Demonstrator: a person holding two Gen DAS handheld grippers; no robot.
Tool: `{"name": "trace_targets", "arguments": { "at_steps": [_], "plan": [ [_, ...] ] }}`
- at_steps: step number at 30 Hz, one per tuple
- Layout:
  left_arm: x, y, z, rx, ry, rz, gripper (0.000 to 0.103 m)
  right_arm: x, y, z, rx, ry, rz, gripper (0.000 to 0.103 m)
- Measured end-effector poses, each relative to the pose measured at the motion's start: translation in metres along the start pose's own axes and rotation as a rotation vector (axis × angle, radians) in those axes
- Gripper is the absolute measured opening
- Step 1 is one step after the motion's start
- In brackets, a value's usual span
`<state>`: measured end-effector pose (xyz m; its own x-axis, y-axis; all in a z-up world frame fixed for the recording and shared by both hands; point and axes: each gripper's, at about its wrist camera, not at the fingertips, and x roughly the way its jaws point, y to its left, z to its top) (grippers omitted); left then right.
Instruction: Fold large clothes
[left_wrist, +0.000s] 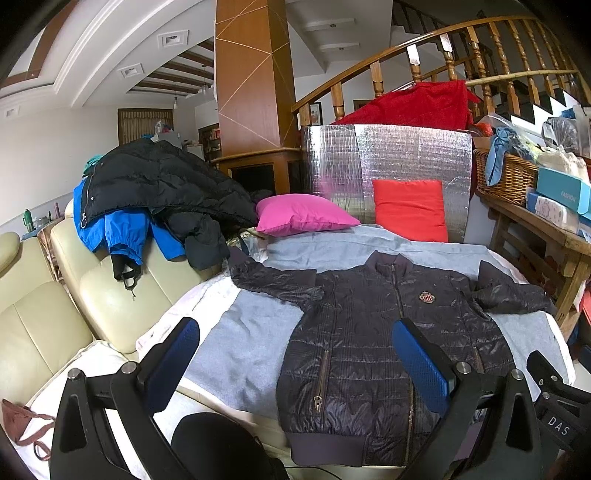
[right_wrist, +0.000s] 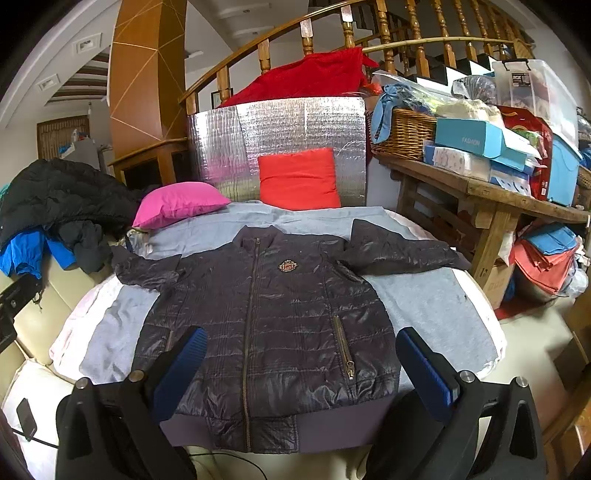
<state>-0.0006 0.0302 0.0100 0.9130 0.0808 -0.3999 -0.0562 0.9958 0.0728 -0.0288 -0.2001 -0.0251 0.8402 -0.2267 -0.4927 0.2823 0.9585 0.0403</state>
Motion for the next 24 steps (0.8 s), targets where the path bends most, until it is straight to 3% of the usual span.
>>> {"name": "trace_targets", "arguments": {
  "at_steps": [24],
  "plan": [
    [0.0036, 0.0018, -0.0017, -0.002, 0.012, -0.003, 0.103, 0.0051, 0.003, -0.003, -0.004, 0.019, 0.005, 0.103]
  ]
}}
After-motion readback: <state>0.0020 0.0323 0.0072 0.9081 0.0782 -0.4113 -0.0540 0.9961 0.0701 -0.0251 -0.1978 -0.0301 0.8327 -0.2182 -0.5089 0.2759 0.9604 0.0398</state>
